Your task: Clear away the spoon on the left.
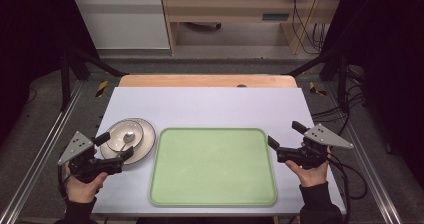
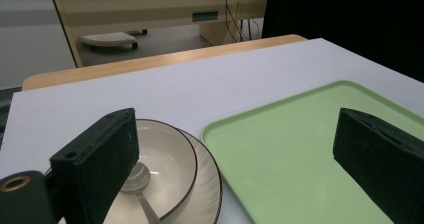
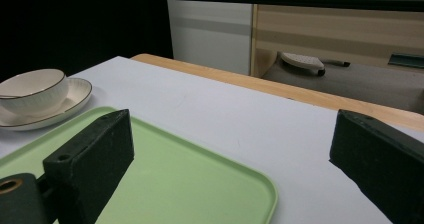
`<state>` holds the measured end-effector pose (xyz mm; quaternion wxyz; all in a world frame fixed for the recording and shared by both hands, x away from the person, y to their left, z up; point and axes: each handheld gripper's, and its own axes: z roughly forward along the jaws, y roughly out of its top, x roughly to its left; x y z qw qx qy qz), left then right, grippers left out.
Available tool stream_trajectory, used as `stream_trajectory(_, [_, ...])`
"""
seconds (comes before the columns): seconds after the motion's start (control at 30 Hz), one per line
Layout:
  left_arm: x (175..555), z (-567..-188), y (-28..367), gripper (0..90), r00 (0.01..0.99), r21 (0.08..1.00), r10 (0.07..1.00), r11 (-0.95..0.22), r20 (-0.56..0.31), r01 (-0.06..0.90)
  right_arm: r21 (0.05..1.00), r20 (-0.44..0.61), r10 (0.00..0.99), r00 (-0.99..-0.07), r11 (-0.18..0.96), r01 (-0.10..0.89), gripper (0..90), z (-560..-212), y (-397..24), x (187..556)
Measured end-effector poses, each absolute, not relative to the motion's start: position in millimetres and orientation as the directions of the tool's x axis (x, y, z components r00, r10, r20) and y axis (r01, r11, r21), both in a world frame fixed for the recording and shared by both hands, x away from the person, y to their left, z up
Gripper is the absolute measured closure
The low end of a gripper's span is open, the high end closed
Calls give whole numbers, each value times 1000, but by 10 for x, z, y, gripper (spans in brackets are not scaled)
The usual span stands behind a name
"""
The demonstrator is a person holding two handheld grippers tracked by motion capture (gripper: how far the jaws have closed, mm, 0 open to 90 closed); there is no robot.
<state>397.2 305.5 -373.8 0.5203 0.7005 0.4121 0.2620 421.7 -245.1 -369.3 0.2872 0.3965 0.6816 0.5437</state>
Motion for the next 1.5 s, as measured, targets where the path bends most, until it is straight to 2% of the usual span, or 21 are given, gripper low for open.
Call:
stream_trajectory(0.3, [3886,-3797,3159,45,509,933,859,-145,-46,329,966,40,851,-524,100,237,41,-3697,-2433,4214])
stream_trajectory(0.6, [3798,-3891,3256,58,535,913,845,-201,-23,356,966,32,851,-524,108,235,45,-3688,-2436,4199])
stream_trajectory(0.87, [3790,-3981,3265,97,546,885,838,-256,3,388,961,29,850,-526,120,248,46,-3706,-2407,4199])
stream_trajectory(1.13, [3849,-4147,3295,186,522,849,852,-306,42,430,960,21,850,-527,129,248,48,-3715,-2398,4207])
stream_trajectory(1.3, [3870,-4207,3300,330,507,864,860,-291,48,412,959,23,849,-528,130,251,49,-3721,-2393,4212])
stream_trajectory(1.5, [3908,-4282,3224,435,493,852,865,-327,95,408,955,15,846,-532,145,257,49,-3746,-2366,4234])
